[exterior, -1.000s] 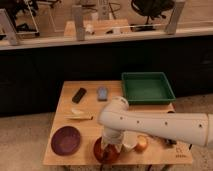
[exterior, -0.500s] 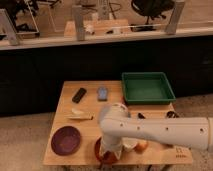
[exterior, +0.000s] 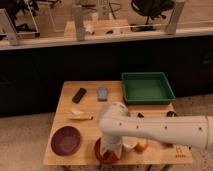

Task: Place fork in table surface

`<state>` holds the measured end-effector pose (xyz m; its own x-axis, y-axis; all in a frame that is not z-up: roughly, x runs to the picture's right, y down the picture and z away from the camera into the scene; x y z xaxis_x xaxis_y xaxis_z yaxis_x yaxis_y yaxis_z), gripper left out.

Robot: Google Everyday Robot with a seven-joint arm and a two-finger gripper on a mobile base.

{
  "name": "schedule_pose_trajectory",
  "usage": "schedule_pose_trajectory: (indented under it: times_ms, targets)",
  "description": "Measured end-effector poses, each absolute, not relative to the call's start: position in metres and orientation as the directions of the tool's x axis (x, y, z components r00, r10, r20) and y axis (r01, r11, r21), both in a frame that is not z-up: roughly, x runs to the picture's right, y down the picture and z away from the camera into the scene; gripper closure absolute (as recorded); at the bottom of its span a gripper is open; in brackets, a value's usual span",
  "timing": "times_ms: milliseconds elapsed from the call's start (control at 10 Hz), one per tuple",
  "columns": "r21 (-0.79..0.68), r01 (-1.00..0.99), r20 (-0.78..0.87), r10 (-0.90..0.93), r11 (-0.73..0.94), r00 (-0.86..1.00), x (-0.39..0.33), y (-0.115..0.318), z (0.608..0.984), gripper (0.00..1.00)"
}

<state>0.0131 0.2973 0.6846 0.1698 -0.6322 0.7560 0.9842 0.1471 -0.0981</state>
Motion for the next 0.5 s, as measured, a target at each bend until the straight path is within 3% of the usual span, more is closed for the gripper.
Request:
schedule_pose_trajectory:
  times_ms: [200, 500]
  targets:
    - [-0.117, 0.984, 0.753, -0.634, 0.133, 0.176, 0.0093, 0.2867, 0.6851, 0.5]
    - [-0.141, 0.981, 0.753, -0.629, 0.132, 0.193, 0.01, 0.2855, 0.688, 0.25]
